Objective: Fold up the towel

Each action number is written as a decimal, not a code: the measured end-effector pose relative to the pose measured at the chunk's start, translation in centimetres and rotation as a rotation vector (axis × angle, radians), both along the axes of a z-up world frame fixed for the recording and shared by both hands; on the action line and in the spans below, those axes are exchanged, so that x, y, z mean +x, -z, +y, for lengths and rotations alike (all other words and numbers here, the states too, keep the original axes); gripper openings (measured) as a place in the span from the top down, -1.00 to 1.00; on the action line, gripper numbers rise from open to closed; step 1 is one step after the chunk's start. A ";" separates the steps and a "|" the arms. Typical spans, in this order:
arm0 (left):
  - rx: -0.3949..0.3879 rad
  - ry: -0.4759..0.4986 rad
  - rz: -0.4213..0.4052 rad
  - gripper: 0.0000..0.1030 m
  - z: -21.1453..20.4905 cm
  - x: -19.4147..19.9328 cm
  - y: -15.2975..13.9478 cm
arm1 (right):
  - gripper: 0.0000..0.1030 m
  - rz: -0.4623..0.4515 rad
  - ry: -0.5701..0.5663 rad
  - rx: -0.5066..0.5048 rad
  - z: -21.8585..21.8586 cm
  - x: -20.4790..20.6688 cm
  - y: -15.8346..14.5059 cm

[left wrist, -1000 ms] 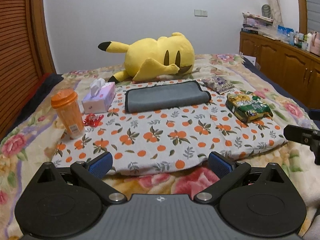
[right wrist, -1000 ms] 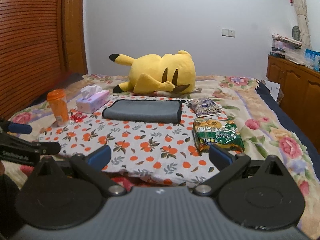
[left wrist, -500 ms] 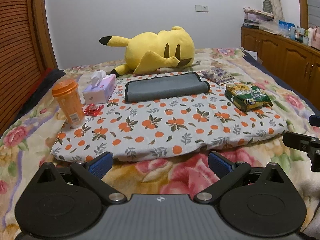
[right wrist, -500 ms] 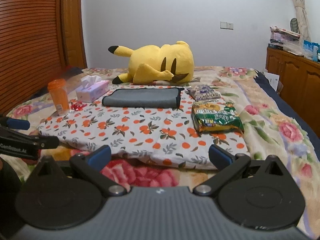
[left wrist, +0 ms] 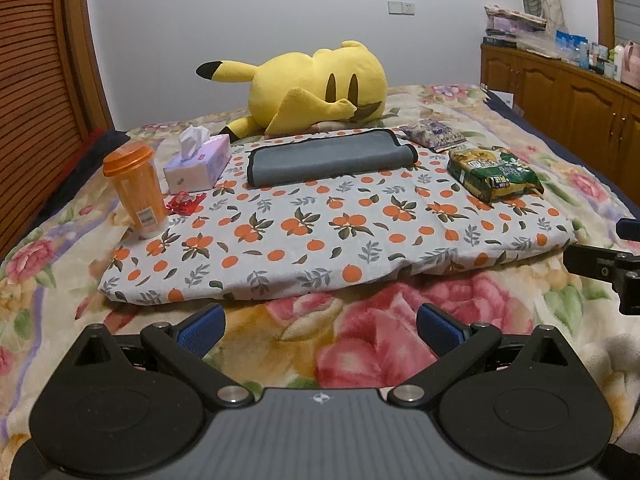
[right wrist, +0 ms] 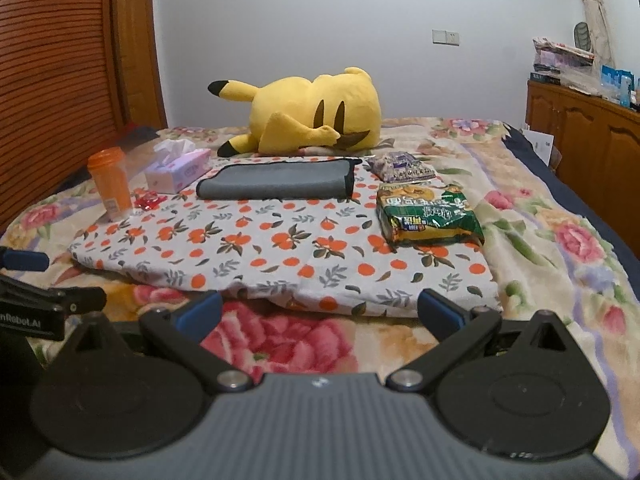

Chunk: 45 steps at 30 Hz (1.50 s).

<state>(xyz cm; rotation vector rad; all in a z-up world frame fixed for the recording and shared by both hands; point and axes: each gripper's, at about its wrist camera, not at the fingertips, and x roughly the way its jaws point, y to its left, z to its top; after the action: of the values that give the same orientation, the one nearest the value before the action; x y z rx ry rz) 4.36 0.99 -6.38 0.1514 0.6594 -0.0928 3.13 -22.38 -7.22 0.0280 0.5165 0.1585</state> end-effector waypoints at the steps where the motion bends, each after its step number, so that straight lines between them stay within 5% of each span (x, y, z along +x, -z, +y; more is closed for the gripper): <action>1: 0.001 0.001 -0.001 -1.00 0.0 0.0 0.0 | -1.00 0.001 0.001 0.000 0.0 0.0 0.0; 45: -0.059 -0.012 -0.253 -1.00 0.2 -1.9 -5.5 | -1.00 -0.227 0.056 0.085 -1.8 -2.1 -3.5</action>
<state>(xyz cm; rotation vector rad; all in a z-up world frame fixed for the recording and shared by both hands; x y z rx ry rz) 2.44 1.24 -0.90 0.1001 0.4050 -0.0804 1.00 -24.18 -3.73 0.1057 0.2823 0.1269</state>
